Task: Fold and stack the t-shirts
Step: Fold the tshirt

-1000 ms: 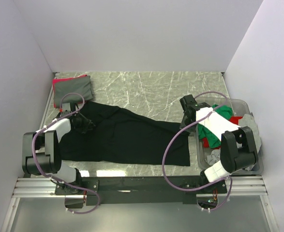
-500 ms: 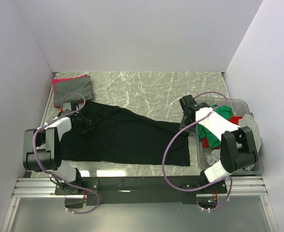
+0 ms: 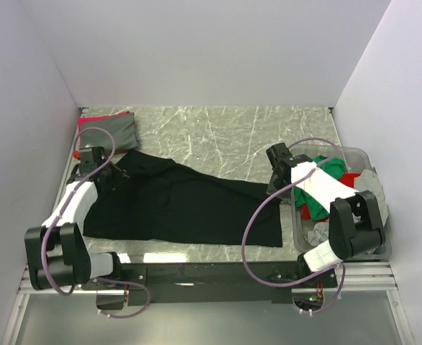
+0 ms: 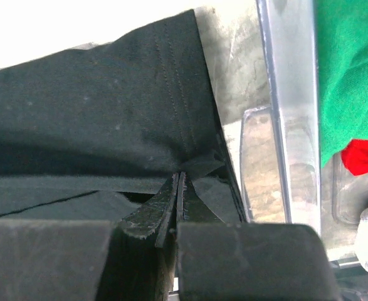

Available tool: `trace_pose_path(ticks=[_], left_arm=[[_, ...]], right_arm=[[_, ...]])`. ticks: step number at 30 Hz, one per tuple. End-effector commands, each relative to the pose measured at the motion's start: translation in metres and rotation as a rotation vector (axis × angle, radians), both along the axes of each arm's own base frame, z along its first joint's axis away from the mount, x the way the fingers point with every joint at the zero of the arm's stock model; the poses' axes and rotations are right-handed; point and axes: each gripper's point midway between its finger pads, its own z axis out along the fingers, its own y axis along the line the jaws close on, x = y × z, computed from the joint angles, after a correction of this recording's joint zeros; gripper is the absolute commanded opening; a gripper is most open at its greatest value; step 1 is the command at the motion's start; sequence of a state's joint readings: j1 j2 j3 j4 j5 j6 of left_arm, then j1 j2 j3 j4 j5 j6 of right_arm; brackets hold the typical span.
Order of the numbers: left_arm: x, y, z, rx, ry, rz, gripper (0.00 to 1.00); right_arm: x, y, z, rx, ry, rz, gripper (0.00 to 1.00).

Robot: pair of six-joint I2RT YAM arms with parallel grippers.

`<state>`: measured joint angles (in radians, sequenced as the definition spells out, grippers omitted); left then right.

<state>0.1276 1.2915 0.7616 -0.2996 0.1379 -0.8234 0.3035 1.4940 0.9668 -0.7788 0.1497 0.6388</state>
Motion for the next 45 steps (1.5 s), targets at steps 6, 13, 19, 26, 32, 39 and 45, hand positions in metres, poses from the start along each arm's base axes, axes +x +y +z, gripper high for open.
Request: trace_pose_path(ticks=[6,13,19,26,32,39,45], left_arm=[[-0.027,0.029,0.032,0.131,-0.034,0.082,0.0],[-0.049,0.039,0.047,0.171,-0.039,0.145,0.0],[-0.065,0.044,0.059,0.185,-0.044,0.202,0.0],[-0.095,0.046,0.074,0.201,-0.063,0.242,0.0],[-0.113,0.036,0.065,0.158,-0.039,0.233,0.0],[-0.127,0.033,0.073,0.146,-0.045,0.249,0.0],[-0.139,0.035,0.094,0.148,-0.081,0.281,0.0]], right_arm=[[-0.007,-0.008,0.001,-0.041,-0.01,-0.008,0.0],[-0.012,-0.011,-0.004,-0.053,0.005,-0.006,0.0],[-0.012,-0.015,-0.007,-0.079,0.019,-0.007,0.0],[-0.01,-0.016,-0.011,-0.087,0.025,-0.004,0.0],[-0.012,-0.017,-0.014,-0.097,0.04,0.007,0.0],[-0.015,-0.017,-0.017,-0.096,0.048,0.003,0.0],[-0.018,-0.021,-0.016,-0.113,0.051,0.003,0.0]])
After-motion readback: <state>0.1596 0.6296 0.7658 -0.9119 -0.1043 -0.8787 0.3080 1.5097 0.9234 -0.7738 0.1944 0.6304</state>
